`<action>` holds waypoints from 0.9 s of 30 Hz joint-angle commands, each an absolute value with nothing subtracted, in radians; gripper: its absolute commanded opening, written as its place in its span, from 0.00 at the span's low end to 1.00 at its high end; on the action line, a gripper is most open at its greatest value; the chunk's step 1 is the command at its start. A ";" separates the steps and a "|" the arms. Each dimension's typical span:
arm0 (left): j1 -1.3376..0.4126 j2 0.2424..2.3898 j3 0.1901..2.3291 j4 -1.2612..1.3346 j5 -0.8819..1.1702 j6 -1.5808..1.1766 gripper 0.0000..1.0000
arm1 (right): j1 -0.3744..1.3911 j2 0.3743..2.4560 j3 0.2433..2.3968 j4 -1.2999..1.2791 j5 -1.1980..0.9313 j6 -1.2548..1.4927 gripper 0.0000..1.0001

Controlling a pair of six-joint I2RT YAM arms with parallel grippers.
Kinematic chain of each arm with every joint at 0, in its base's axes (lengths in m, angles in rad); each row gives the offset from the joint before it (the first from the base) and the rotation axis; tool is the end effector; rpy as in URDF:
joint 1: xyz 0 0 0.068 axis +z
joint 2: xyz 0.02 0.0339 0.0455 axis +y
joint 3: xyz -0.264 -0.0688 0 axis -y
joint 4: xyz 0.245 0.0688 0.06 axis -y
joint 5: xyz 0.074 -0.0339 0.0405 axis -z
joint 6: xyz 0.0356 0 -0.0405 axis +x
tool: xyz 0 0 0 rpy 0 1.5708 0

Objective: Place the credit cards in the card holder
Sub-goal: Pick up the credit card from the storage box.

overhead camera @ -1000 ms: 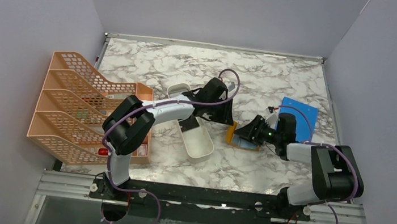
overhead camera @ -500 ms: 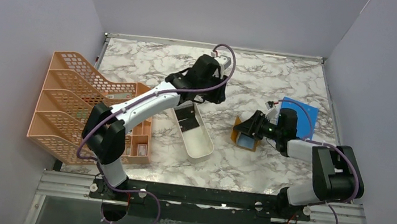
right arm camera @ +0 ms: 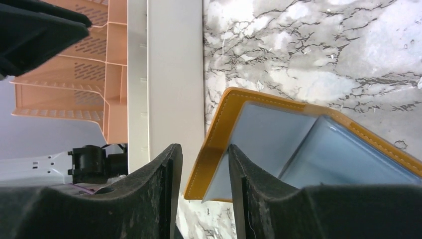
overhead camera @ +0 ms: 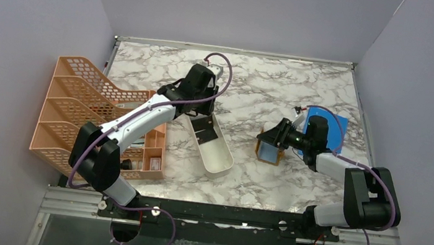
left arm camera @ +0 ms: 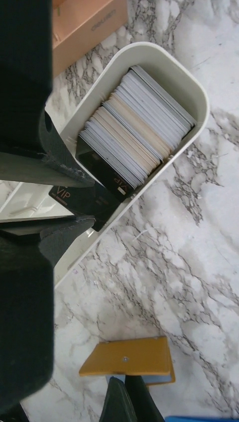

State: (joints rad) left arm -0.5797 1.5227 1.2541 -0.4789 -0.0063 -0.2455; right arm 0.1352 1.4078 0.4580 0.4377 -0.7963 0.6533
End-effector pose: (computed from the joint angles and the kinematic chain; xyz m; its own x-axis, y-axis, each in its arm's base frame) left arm 0.2844 -0.1860 0.2955 -0.6839 0.1573 -0.7124 0.3894 0.9045 -0.1741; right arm 0.2490 0.0595 0.1612 -0.8181 0.3177 -0.4793 -0.2700 0.5237 0.8080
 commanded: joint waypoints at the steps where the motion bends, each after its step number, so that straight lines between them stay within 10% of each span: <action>1: -0.574 1.469 1.214 -0.495 -0.037 -0.216 0.30 | 0.130 1.419 0.487 0.478 -0.847 0.660 0.43; 11: -0.569 1.462 1.184 -0.507 0.074 0.006 0.37 | 0.130 1.543 0.471 0.618 -0.874 0.701 0.16; 20: -0.569 1.460 1.190 -0.504 0.044 0.041 0.38 | 0.143 1.604 0.509 0.557 -0.816 0.639 0.42; 27: -0.569 1.471 1.189 -0.499 0.028 0.120 0.38 | 0.147 1.547 0.562 0.270 -0.604 0.506 0.31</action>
